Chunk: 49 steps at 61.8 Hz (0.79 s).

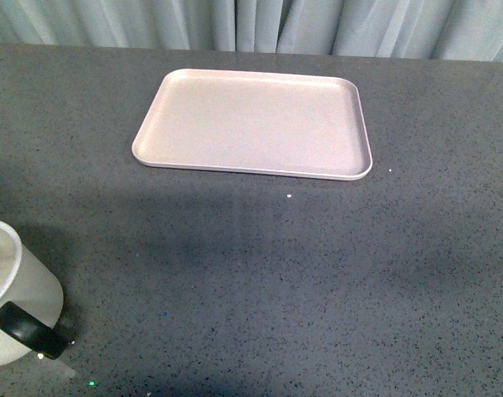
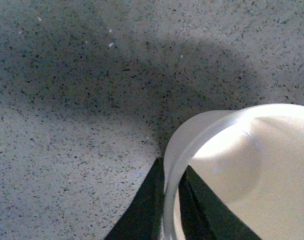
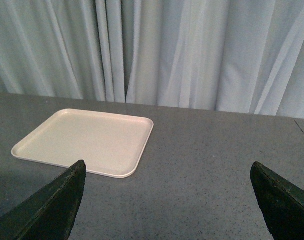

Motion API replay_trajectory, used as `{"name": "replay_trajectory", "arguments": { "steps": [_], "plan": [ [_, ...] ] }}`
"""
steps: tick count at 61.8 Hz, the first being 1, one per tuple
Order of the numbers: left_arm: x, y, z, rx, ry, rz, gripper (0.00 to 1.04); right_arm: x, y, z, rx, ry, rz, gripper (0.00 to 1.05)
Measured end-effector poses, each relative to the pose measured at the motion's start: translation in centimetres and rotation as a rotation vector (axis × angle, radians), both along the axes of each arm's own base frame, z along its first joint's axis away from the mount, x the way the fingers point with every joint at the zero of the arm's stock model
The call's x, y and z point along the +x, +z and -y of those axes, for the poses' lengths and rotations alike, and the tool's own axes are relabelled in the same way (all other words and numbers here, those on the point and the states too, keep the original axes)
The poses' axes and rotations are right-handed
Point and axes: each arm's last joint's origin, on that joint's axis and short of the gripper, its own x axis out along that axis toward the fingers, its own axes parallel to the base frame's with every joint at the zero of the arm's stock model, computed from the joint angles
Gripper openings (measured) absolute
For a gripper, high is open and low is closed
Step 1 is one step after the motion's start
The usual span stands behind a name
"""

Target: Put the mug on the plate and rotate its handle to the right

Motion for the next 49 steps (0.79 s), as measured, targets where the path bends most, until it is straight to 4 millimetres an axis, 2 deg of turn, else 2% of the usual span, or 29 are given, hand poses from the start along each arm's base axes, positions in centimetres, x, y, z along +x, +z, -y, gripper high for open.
{"name": "replay_trajectory", "arguments": {
  "steps": [3,15,22,29,42,49],
  "plan": [
    [-0.1,0.1,0.2,-0.017,0.004,-0.002,0.02,0.0,0.0,0.0,0.000,0.000,0.000,0.96],
    [1.0,1.8,2.3,-0.063,-0.047,0.014,0.02,0.0,0.0,0.0,0.000,0.000,0.000,0.96],
    [3.6,3.8,4.1,-0.086,-0.089,0.059,0.02,0.0,0.0,0.0,0.000,0.000,0.000,0.96],
    [8.2,6.1,6.7,-0.106,-0.145,0.107,0.02,0.0,0.0,0.0,0.000,0.000,0.000,0.95],
    [14.6,8.1,10.5,-0.165,-0.205,0.137,0.02,0.0,0.0,0.0,0.000,0.000,0.000,0.95],
    [17.2,8.5,12.2,-0.178,-0.225,0.143,0.02,0.0,0.0,0.0,0.000,0.000,0.000,0.95]
  ]
}}
